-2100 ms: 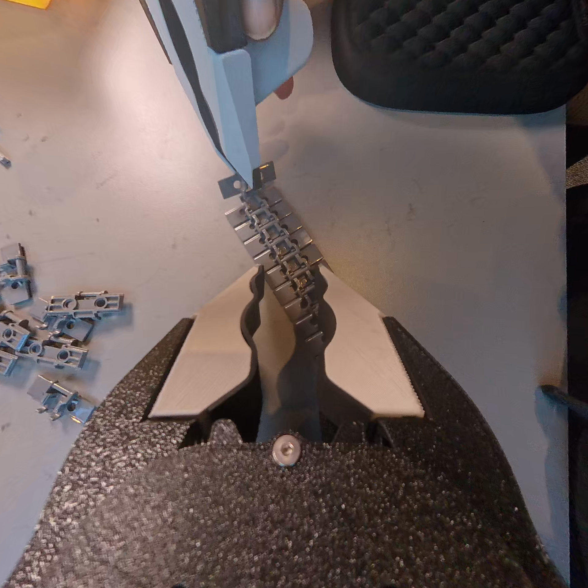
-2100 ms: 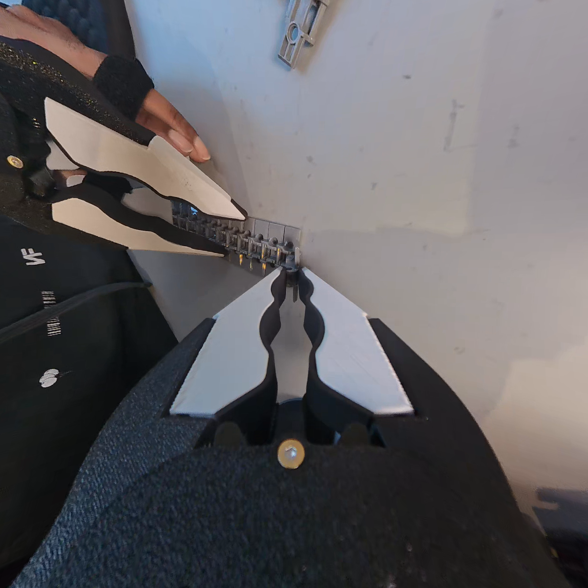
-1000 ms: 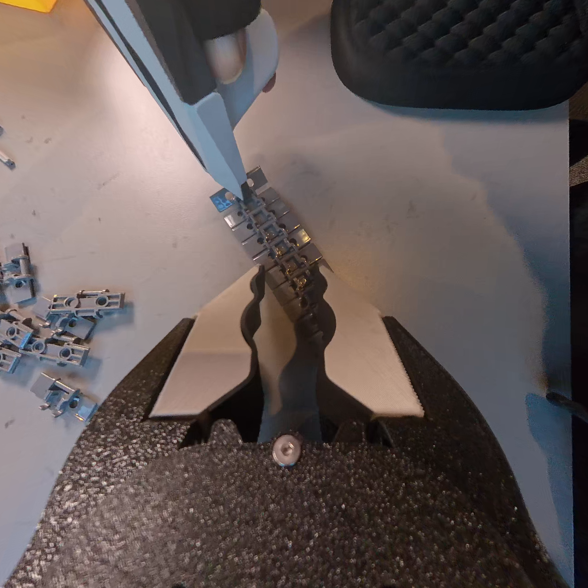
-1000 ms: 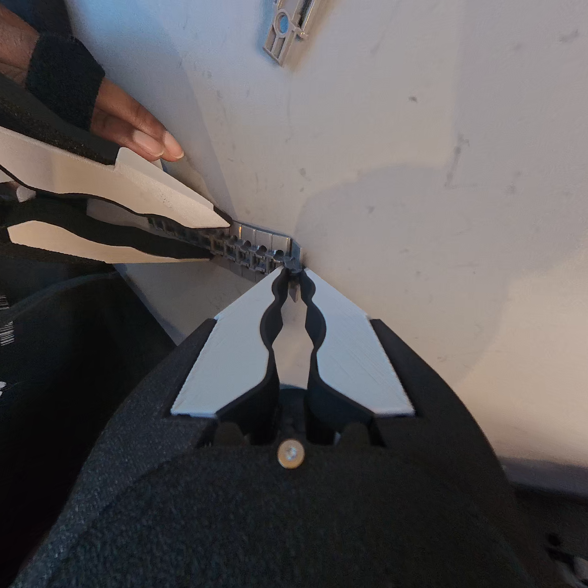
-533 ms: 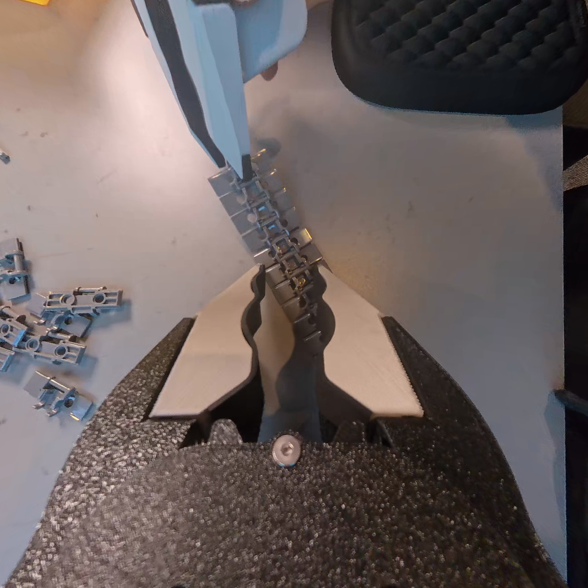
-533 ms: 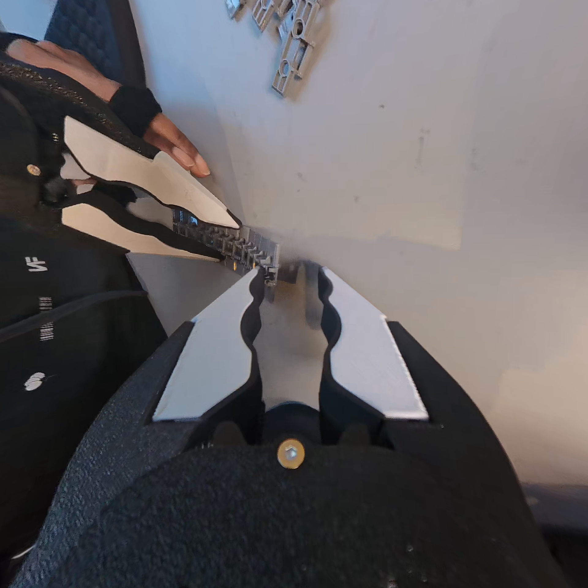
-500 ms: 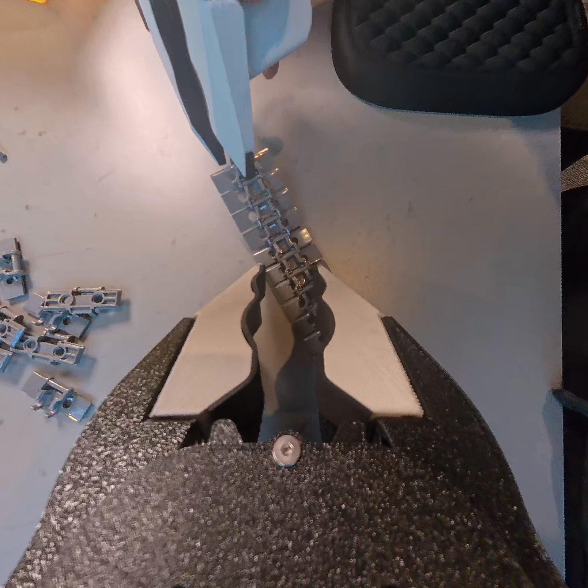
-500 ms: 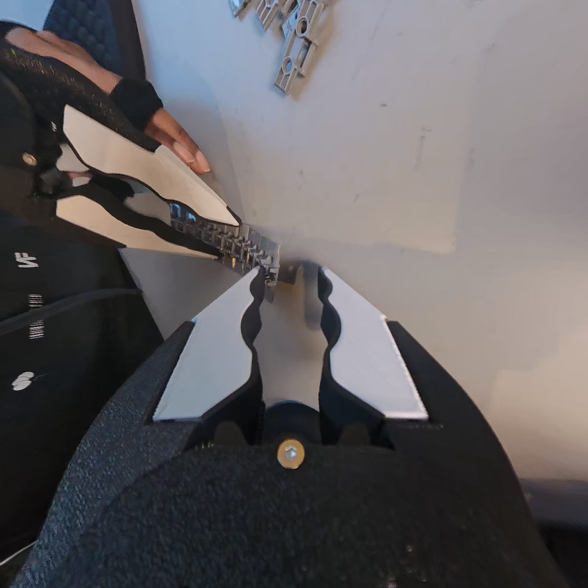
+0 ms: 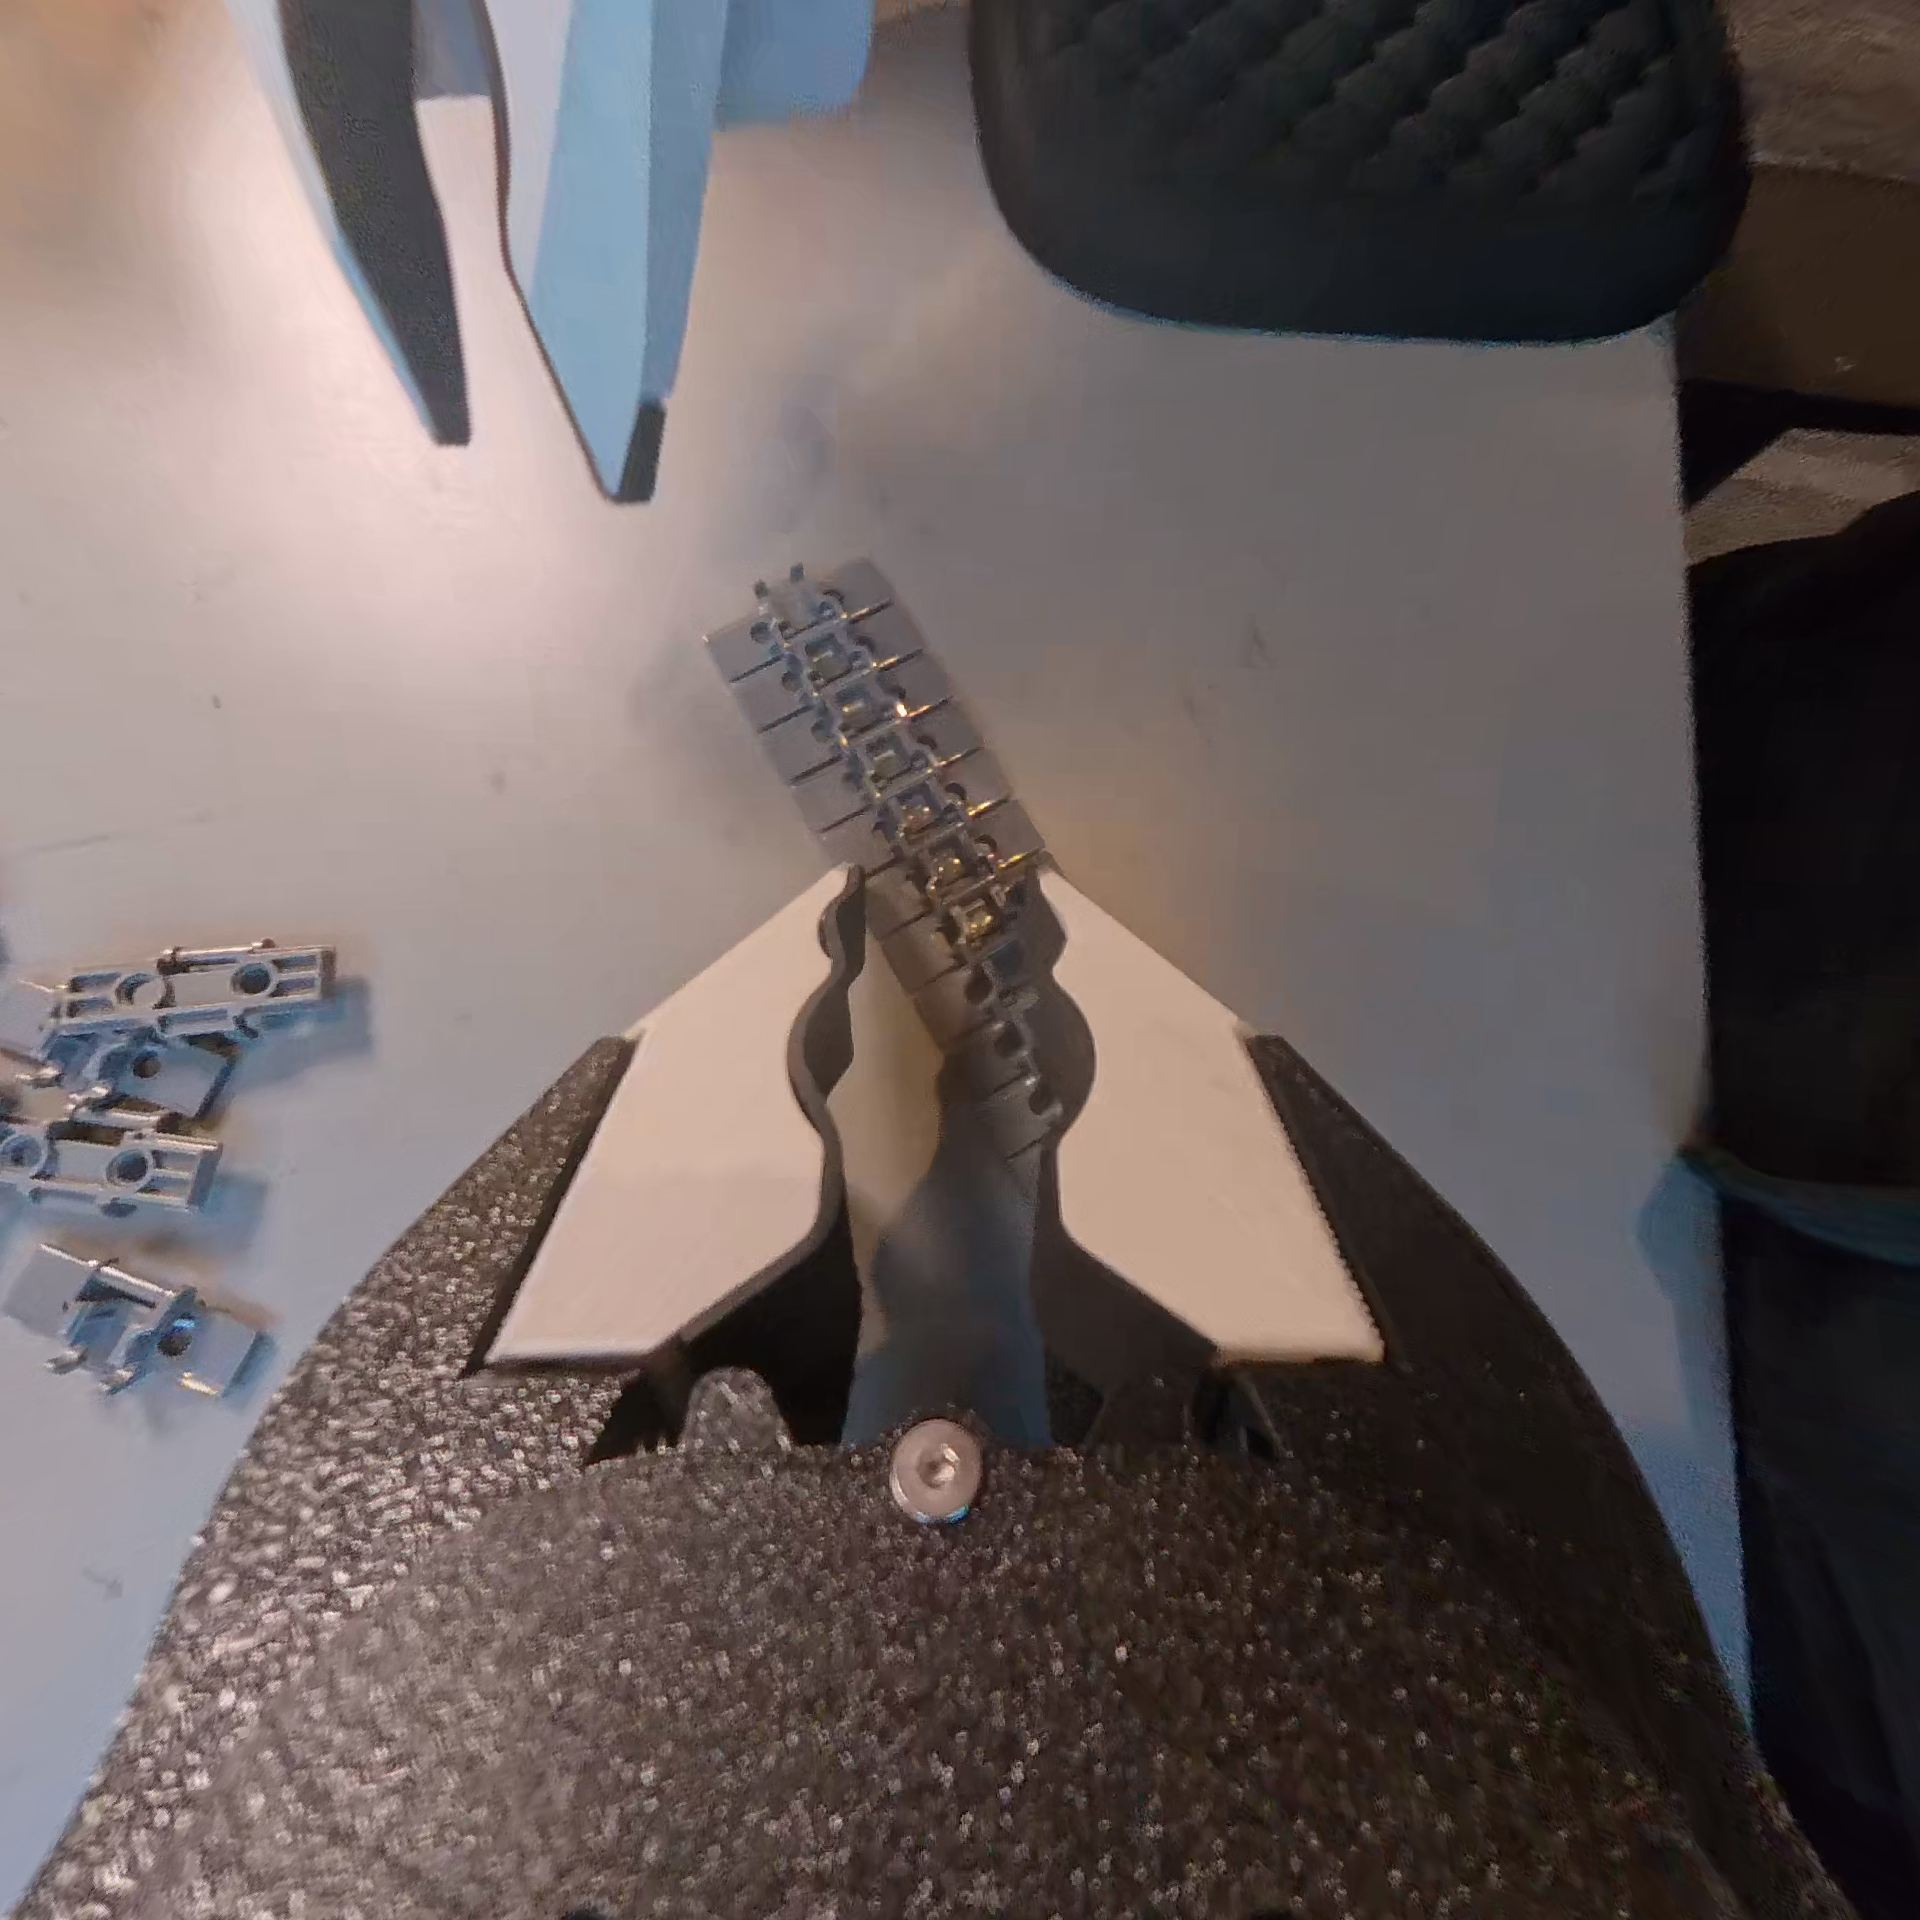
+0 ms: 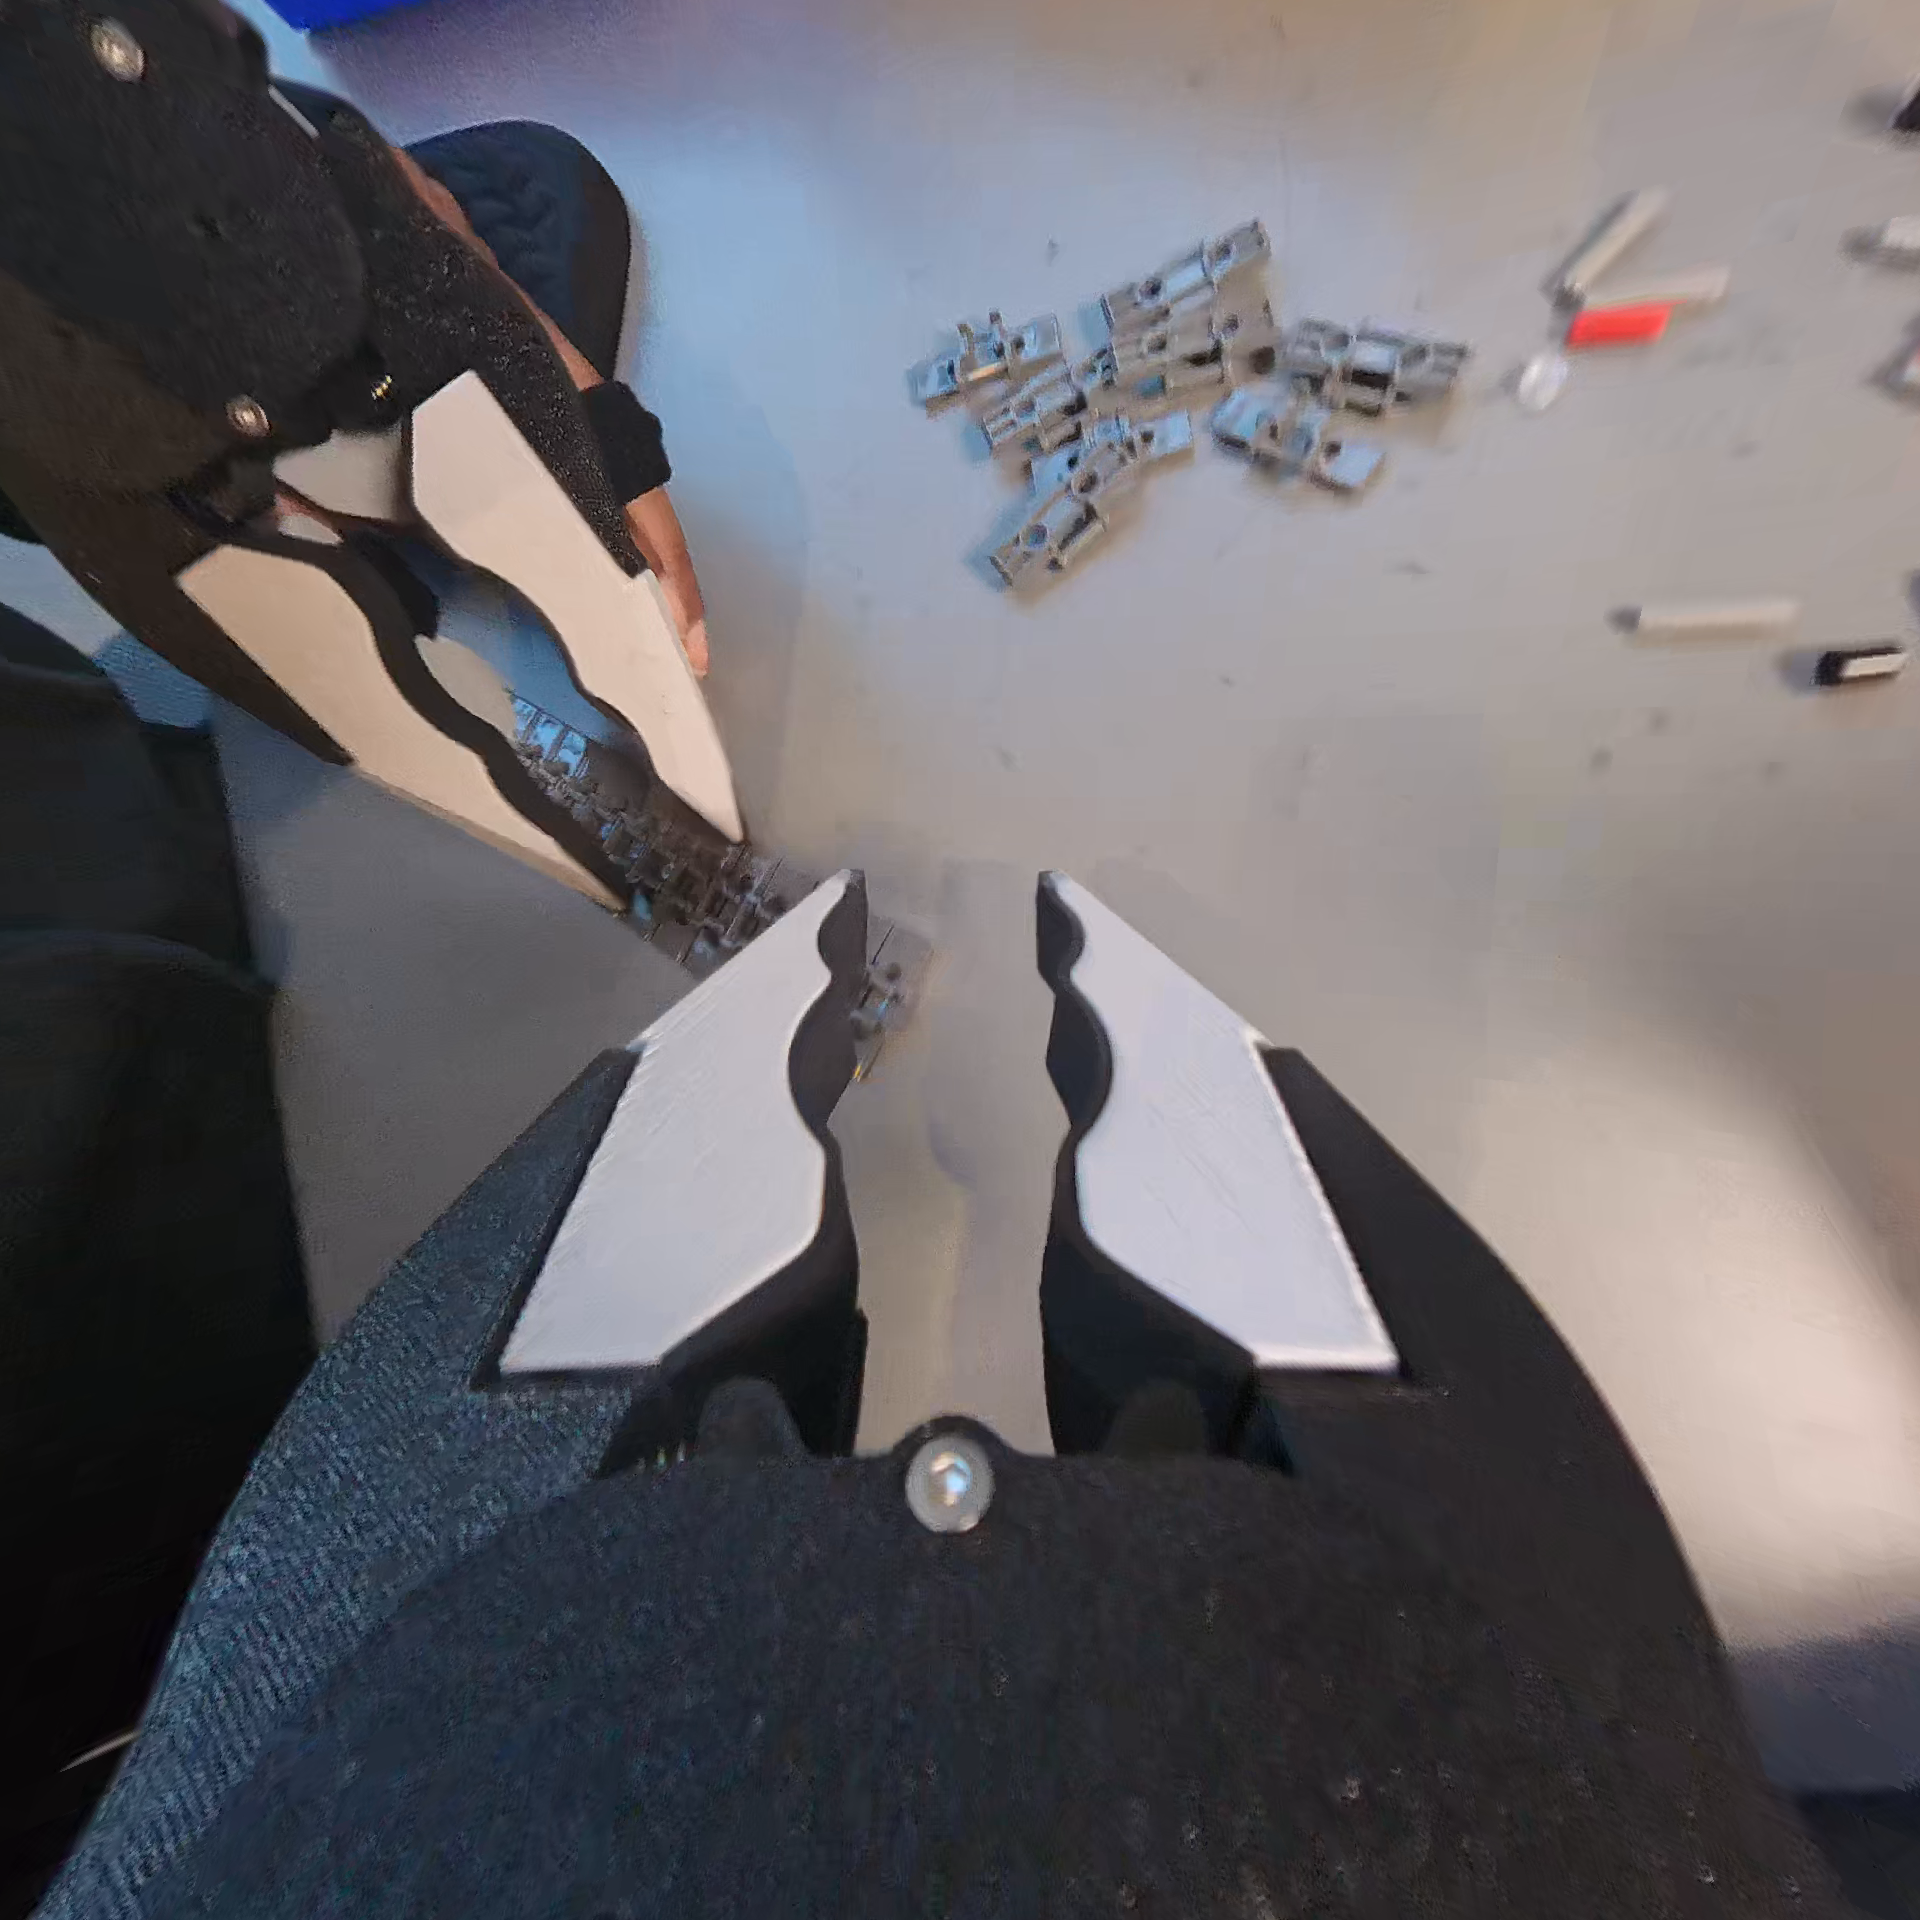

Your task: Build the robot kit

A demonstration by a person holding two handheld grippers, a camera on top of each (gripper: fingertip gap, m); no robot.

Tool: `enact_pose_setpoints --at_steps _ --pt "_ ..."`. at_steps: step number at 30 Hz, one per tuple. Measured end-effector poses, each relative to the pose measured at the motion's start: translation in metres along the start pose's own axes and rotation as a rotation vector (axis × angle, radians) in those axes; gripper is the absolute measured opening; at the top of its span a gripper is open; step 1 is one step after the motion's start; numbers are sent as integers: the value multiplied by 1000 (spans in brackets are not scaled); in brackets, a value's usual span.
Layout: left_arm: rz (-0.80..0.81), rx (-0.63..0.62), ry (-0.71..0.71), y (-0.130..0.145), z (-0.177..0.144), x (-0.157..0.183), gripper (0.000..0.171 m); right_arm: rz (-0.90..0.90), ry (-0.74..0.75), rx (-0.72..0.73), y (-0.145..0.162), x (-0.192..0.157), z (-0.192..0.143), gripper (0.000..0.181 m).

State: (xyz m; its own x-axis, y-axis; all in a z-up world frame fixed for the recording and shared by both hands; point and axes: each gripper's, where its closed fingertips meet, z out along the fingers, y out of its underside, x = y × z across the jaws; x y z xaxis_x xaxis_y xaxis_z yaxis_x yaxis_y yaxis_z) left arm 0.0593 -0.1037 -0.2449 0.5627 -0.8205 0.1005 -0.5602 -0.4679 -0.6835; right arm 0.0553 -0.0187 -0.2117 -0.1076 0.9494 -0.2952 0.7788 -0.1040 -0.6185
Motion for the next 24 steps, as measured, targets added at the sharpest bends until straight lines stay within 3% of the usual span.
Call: enact_pose_setpoints --at_steps 3,8,12,15,18,24 --pt "-33 87 30 -11 -18 -6 31 -132 75 61 -13 1 13 32" --pt "-152 190 -152 -7 -52 -70 29 -233 136 99 -36 8 44 33" --pt "-214 193 -245 9 -62 -102 28 -218 140 49 -46 16 70 42" --pt "-191 185 -290 12 -64 -109 28 -222 179 -6 -49 25 80 39" --pt "-149 156 -321 16 -62 -111 28 -241 158 -15 -51 22 78 16" --pt "-21 189 -299 6 -61 -99 28 -269 -63 19 -41 -12 52 15"
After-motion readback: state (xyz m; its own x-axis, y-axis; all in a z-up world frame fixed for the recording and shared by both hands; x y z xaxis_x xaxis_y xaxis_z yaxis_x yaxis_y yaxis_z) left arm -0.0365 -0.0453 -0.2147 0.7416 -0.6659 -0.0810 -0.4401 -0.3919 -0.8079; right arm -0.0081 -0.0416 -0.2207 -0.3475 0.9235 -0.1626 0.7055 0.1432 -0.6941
